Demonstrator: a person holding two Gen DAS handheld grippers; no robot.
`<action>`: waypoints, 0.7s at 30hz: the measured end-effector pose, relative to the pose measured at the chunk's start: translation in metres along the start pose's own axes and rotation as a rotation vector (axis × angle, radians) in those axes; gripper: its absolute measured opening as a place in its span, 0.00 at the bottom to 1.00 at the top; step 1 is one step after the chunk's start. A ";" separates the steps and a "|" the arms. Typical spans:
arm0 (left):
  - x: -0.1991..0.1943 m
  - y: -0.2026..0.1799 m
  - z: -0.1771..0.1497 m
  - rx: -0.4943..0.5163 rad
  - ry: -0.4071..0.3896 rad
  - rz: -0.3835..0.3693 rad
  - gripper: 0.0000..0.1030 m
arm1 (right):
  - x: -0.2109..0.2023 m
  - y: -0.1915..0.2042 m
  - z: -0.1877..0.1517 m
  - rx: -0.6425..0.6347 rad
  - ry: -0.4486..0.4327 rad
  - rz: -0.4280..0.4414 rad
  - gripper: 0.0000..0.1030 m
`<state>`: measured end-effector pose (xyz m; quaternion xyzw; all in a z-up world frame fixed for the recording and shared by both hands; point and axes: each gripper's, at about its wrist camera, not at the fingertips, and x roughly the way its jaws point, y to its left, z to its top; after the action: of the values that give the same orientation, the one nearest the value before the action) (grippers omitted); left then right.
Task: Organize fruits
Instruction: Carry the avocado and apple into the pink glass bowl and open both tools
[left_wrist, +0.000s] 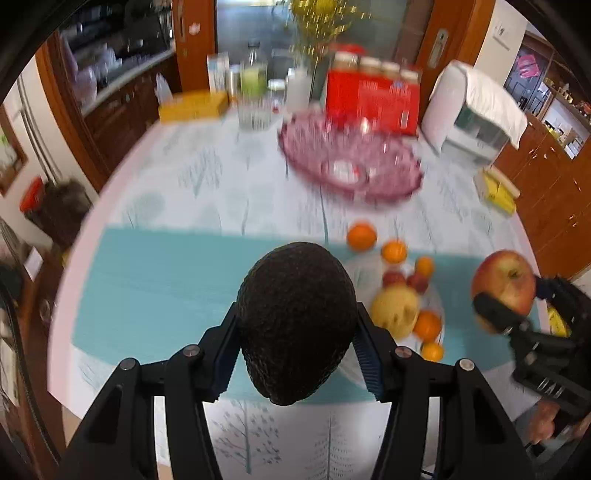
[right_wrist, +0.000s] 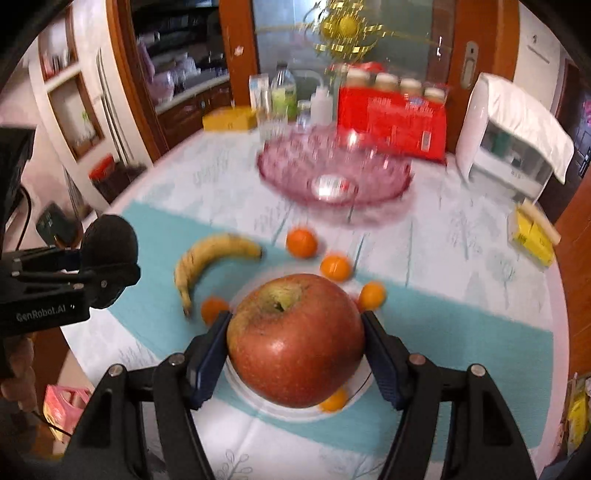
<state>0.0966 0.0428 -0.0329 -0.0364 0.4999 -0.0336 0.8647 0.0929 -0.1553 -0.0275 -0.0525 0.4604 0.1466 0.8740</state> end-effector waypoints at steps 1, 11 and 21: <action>-0.009 0.000 0.010 0.010 -0.016 0.005 0.54 | -0.007 -0.007 0.013 0.007 -0.011 0.009 0.67; -0.057 -0.021 0.138 0.091 -0.132 0.113 0.54 | -0.050 -0.075 0.145 0.067 -0.117 -0.019 0.67; 0.039 -0.031 0.234 0.113 -0.144 0.125 0.54 | 0.054 -0.109 0.209 0.165 -0.055 -0.028 0.67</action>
<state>0.3182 0.0155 0.0525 0.0415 0.4350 -0.0052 0.8995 0.3194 -0.2002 0.0429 0.0176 0.4458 0.0973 0.8897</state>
